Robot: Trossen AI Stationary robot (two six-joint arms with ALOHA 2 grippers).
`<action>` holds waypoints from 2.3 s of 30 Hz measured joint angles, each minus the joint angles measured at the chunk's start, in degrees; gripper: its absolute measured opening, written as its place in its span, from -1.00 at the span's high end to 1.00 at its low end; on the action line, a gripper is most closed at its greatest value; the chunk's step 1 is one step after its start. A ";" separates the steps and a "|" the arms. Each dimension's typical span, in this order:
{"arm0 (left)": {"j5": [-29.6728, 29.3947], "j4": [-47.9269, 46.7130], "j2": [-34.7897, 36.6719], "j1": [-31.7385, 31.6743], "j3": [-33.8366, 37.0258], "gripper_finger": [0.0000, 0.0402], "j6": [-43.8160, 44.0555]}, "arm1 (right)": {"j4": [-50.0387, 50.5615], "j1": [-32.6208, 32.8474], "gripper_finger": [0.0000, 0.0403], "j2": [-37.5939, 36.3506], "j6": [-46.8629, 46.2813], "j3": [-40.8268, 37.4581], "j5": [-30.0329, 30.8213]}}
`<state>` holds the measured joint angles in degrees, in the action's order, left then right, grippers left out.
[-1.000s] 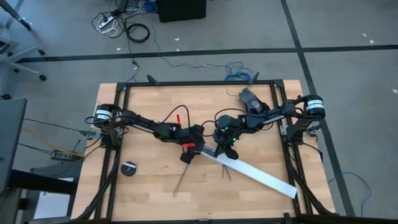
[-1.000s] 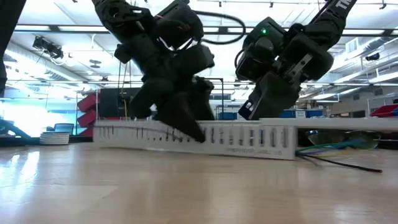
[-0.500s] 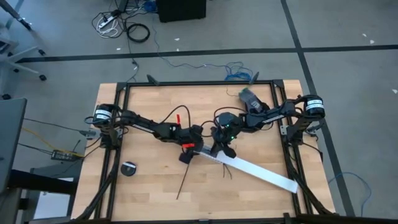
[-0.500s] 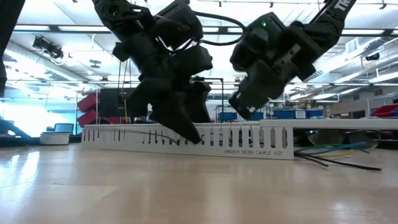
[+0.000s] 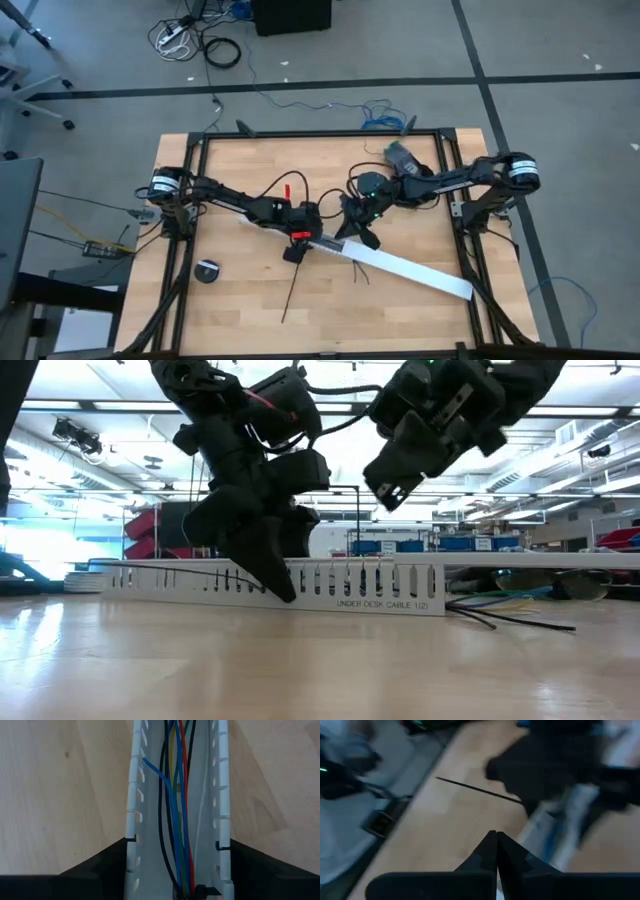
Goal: Ziptie cables
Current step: Close the lid on the cable duct
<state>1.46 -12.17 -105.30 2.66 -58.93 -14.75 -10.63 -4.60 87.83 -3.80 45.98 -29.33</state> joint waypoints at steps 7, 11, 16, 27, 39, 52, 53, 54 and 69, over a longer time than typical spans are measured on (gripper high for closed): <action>-2.73 -3.60 0.07 -0.04 -0.03 -0.27 4.59 | 15.92 0.32 1.00 -10.63 1.60 0.00 10.23; -3.42 -5.88 0.09 -0.02 -0.03 -0.27 7.30 | 23.27 1.22 1.00 -15.82 2.10 0.00 12.63; -3.58 -7.52 0.02 -0.02 0.01 -0.27 11.64 | 30.55 2.01 1.00 -19.05 2.12 0.00 15.76; -3.13 -9.09 -0.09 0.91 0.06 -0.27 14.25 | 39.51 1.50 0.66 -11.12 -0.49 0.00 23.03; -2.46 -10.06 -0.13 1.05 0.10 -0.27 9.22 | 35.33 2.64 0.94 -9.40 -2.64 0.00 22.54; -2.30 -9.72 -0.17 1.07 0.28 -0.27 10.45 | 29.21 6.74 1.00 -8.46 -6.01 0.02 18.93; -2.28 -9.65 -0.17 1.07 0.29 -0.27 10.45 | 27.98 6.97 1.00 -7.66 -6.24 0.02 18.89; -2.28 -9.56 -0.17 1.07 0.28 -0.27 10.45 | 26.89 7.16 1.00 -6.97 -6.45 0.02 18.79; -2.21 -7.39 -0.22 1.11 0.35 -0.27 10.37 | 19.14 7.28 1.00 -2.49 -6.27 0.07 15.59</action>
<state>-0.75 -19.56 -105.51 3.77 -58.58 -4.37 8.52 2.68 85.34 -10.07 46.04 -13.74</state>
